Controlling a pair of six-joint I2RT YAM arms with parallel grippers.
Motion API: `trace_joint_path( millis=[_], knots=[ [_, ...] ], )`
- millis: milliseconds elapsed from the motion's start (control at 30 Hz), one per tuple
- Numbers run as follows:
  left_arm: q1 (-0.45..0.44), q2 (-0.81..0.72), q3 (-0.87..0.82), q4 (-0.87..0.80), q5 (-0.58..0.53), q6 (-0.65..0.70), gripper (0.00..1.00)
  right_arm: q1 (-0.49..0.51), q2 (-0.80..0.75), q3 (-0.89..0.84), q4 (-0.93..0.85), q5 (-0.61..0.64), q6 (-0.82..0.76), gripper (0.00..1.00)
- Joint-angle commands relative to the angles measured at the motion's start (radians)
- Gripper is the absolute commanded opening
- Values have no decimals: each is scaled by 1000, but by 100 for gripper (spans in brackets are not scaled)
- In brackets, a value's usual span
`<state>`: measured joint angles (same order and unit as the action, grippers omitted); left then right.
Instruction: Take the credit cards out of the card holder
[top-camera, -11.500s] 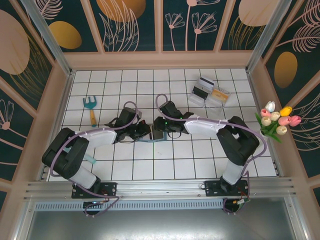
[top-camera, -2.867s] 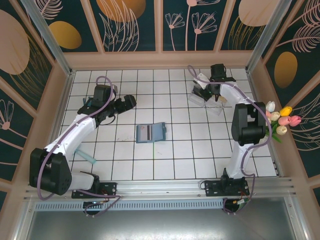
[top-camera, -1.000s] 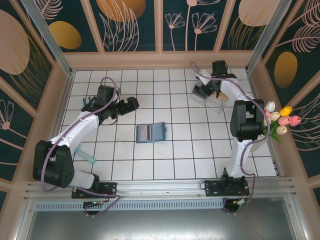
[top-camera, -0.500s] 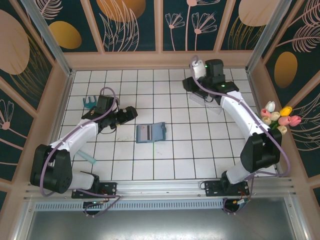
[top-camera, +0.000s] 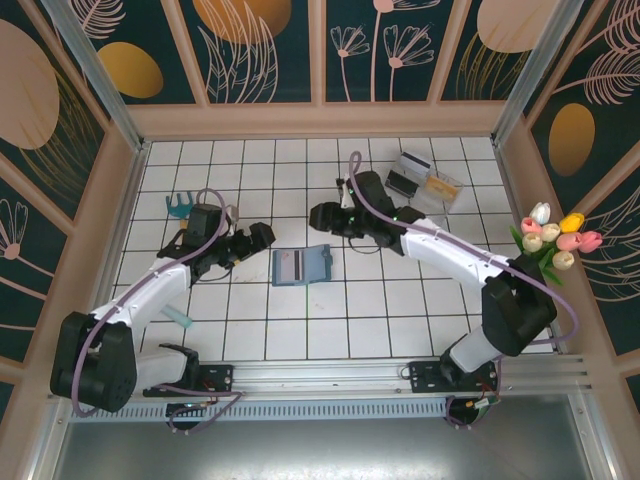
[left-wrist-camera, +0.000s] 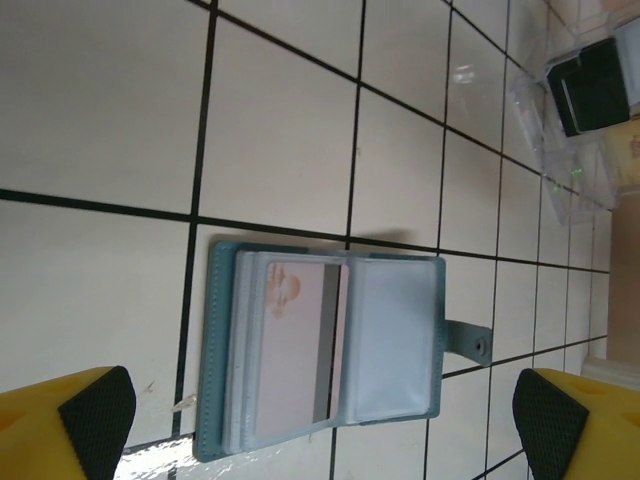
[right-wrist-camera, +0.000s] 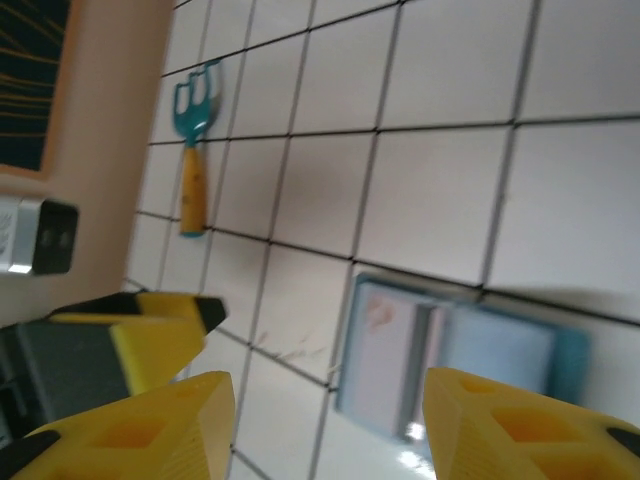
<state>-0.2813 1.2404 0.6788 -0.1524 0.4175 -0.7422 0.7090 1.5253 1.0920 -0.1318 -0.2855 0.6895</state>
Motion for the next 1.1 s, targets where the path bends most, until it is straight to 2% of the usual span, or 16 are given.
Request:
trace_joint_path(
  millis=[0, 67, 167, 467, 600, 800, 1067],
  knots=[
    [2, 8, -16, 43, 35, -36, 98, 44, 11, -44, 119, 10, 187, 54],
    [-9, 20, -26, 74, 57, -60, 98, 69, 52, -40, 115, -1, 199, 54],
    [-34, 41, -33, 103, 62, -99, 89, 104, 113, -25, 100, -24, 196, 50],
    [-120, 179, -9, 102, 58, -126, 44, 119, 223, -76, 120, -65, 217, 36],
    [-140, 228, 9, 106, 49, -132, 34, 119, 271, -67, 118, -68, 201, 33],
    [-144, 272, 21, 91, 16, -128, 26, 119, 321, -44, 94, -49, 180, 26],
    [-145, 309, 16, 114, 40, -130, 19, 118, 345, -36, 75, -24, 167, 24]
  ],
)
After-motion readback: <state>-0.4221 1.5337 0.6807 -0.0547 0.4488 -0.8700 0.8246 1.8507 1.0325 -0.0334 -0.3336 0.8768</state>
